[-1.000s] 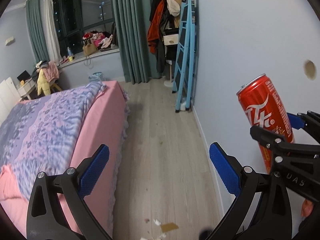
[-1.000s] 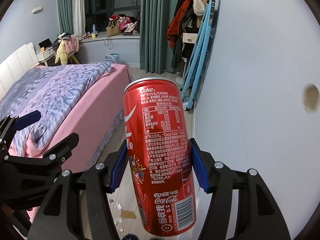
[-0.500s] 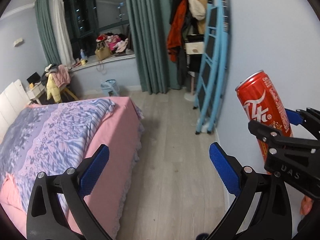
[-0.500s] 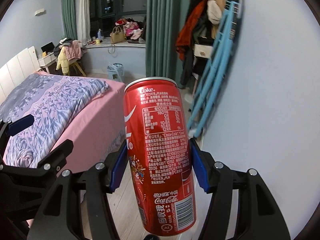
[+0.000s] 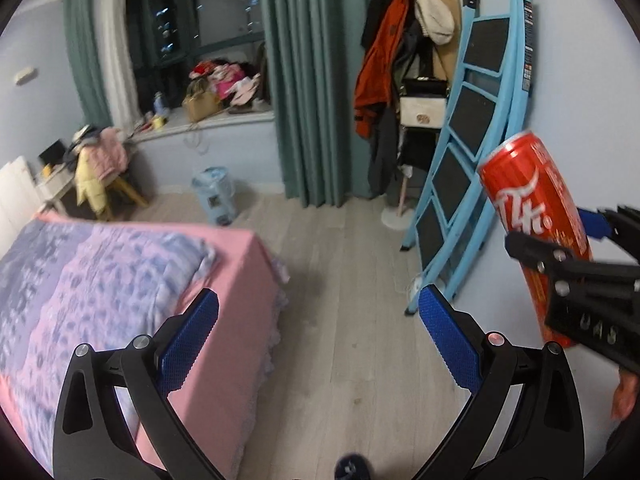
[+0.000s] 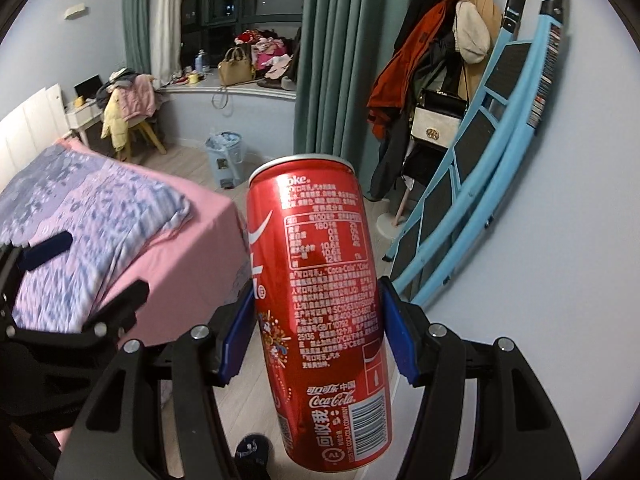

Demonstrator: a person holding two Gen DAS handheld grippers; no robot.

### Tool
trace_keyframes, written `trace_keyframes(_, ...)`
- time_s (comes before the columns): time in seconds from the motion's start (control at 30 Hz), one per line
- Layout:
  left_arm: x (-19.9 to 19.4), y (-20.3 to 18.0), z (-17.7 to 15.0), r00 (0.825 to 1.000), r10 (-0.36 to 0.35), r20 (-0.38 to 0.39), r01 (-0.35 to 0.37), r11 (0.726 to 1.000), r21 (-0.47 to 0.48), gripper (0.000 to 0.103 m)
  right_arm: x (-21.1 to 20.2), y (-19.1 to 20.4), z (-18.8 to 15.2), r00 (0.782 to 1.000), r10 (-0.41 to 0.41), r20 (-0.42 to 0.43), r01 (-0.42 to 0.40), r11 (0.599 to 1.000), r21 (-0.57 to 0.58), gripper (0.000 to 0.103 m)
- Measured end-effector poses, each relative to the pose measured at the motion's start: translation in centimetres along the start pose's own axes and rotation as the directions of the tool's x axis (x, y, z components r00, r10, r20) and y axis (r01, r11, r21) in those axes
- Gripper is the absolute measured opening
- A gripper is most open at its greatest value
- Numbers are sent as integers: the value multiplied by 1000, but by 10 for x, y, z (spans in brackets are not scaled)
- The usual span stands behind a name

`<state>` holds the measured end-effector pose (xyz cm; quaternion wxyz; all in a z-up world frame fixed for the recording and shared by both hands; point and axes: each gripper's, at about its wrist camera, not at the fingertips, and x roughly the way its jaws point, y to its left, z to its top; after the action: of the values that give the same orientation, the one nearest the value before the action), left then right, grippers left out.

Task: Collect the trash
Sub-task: 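Carry the held can in the right gripper toward the blue bin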

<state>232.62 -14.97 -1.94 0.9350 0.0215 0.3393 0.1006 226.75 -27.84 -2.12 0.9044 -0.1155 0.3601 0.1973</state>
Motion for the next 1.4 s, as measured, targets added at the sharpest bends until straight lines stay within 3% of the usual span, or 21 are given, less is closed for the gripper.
trace_keyframes(0.33, 146, 13, 100, 998, -6, -64, 5, 1000, -16, 97, 127, -36, 97, 999, 1, -46, -1, 1000, 10, 56)
trace_keyframes(0.53, 239, -2, 165, 996, 43, -77, -43, 999, -2, 97, 217, -71, 172, 997, 67, -44, -67, 998, -2, 56)
trace_keyframes(0.83, 335, 2, 270, 994, 68, -91, -72, 996, -48, 97, 302, -95, 276, 990, 135, -32, -137, 988, -75, 56)
trace_keyframes(1.1, 435, 58, 324, 988, 103, -113, -115, 987, -109, 97, 409, -68, 365, 984, 169, -58, -176, 973, -150, 56)
trace_keyframes(1.27, 510, 112, 364, 985, 110, -136, -129, 982, -138, 97, 475, -36, 422, 979, 175, -102, -191, 965, -179, 56)
trace_keyframes(1.4, 551, 154, 398, 984, 125, -130, -140, 984, -111, 97, 514, -17, 457, 975, 186, -119, -207, 960, -187, 56)
